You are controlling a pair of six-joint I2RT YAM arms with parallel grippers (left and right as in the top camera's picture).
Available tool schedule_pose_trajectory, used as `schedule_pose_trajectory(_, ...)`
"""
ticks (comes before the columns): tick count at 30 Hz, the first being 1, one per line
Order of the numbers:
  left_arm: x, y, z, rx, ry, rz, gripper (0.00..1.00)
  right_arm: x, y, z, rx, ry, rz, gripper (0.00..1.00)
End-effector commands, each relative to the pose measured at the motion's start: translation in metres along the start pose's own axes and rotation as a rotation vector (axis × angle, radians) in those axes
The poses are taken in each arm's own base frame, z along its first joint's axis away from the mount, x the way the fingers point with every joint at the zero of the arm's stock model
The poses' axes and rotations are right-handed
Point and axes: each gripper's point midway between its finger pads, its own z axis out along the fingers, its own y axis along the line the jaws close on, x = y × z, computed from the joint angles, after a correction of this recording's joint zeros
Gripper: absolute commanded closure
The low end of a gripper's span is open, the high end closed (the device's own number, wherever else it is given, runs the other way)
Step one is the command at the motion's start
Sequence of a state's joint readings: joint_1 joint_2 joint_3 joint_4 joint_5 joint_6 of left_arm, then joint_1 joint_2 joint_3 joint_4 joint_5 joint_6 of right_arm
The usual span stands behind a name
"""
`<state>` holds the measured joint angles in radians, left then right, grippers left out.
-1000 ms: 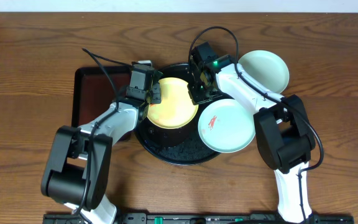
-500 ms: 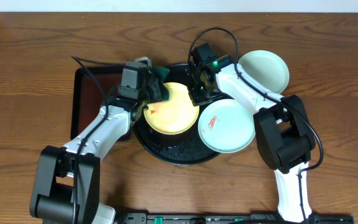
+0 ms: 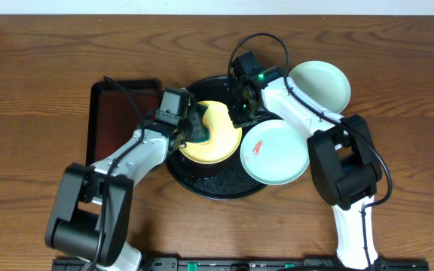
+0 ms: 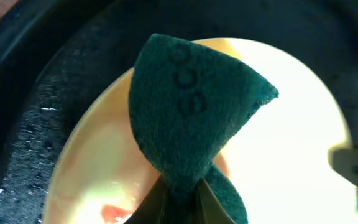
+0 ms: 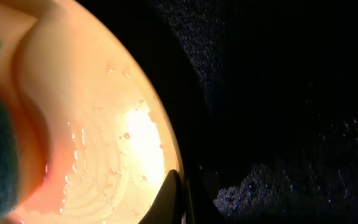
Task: Clean dirty plates on tray and stack at the side
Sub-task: 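Scrub the yellow plate with the sponge while the right gripper holds it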
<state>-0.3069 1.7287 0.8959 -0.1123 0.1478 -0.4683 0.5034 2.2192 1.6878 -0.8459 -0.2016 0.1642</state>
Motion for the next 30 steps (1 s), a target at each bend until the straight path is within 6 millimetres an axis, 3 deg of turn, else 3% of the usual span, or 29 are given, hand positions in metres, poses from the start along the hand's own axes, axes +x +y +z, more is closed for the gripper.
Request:
schedule_pose_trajectory(1,0.003,0.038,0.011,-0.181,-0.021,0.033,0.93,0.013,0.000,0.019,0.020,0.055,-0.008,0.99)
schedule_pose_trajectory(8,-0.023,0.069,-0.005,-0.400,-0.133,0.178,0.92,0.015,0.000,0.019,0.022,0.066,-0.006,0.99)
schedule_pose_trajectory(16,-0.065,0.066,-0.057,-0.473,-0.323,0.187,0.92,0.015,0.000,0.019,0.022,0.065,-0.010,0.99)
schedule_pose_trajectory(22,-0.086,0.045,-0.096,-0.389,-0.437,0.162,0.92,0.012,0.001,0.018,0.018,0.052,-0.013,0.99)
schedule_pose_trajectory(26,-0.090,0.029,-0.110,-0.236,-0.439,0.136,0.93,0.001,0.007,0.009,0.006,0.005,-0.021,0.99)
schedule_pose_trajectory(30,-0.094,0.038,-0.119,-0.082,-0.401,0.012,0.93,-0.016,0.015,-0.016,-0.006,-0.074,-0.051,0.99)
